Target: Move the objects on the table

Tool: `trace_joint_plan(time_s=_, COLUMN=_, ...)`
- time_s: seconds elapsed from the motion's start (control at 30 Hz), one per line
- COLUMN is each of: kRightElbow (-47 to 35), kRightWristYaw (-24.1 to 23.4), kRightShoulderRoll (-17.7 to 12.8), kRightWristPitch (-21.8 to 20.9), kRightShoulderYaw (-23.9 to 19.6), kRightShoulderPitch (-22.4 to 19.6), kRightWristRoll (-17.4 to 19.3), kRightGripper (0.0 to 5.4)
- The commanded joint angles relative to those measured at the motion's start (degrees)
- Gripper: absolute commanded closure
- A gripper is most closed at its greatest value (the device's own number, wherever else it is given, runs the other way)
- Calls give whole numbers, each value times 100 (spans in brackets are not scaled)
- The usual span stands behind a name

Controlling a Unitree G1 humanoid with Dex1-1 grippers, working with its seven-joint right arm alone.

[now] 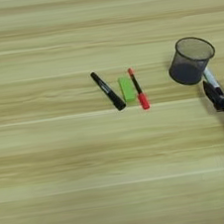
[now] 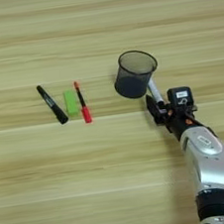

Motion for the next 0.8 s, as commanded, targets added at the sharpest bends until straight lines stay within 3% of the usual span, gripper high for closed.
trace_joint_plan(time_s=0.03, kRightElbow=-351, kRightWristYaw=-23, kRightShoulderRoll=-185, kRightWristPitch=-53, kRightShoulderYaw=7, kRightShoulderPitch=-362, kRightWristRoll=24, kRightGripper=177)
trace_joint_plan(time_s=0.57, kRightElbow=-303, kRightWristYaw=38, kRightShoulderRoll=-169, kRightWristPitch=-81, kRightShoulderYaw=286, kRightShoulderPitch=-779, kRightWristRoll=-55, kRightGripper=3)
trace_joint_plan(time_s=0.8, kRightElbow=100, kRightWristYaw=110, kRightShoulderRoll=-143, kRightWristPitch=-195, kRightShoulderYaw=348, kRightShoulderPitch=-1124, kRightWristRoll=-53, kRightGripper=3)
